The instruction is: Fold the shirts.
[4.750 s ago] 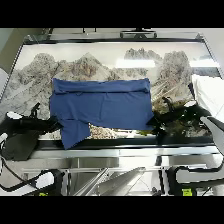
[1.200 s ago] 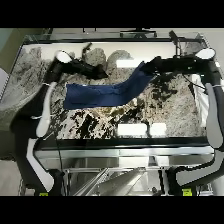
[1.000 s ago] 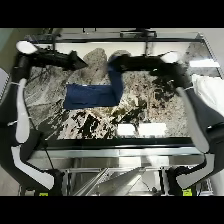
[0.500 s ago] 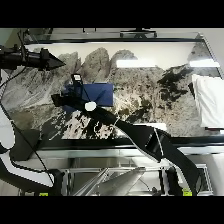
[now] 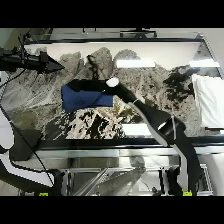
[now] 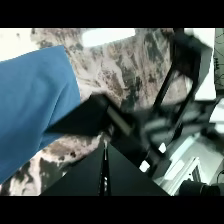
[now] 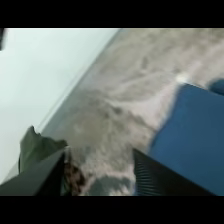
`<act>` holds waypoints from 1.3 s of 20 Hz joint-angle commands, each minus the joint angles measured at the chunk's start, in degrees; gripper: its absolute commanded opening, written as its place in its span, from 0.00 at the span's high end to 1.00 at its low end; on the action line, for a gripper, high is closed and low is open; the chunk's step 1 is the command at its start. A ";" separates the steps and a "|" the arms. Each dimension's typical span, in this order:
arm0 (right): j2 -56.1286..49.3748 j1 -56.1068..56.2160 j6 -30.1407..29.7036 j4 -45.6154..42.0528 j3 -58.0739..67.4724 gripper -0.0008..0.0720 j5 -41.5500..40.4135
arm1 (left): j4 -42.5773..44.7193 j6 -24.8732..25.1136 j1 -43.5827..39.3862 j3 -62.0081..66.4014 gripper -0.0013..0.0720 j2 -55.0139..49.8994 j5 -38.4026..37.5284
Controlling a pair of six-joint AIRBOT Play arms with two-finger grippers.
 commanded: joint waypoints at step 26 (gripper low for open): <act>0.94 -14.01 24.68 -21.84 -0.15 0.95 23.82 | 0.13 3.78 -2.62 -0.20 0.97 0.02 -0.81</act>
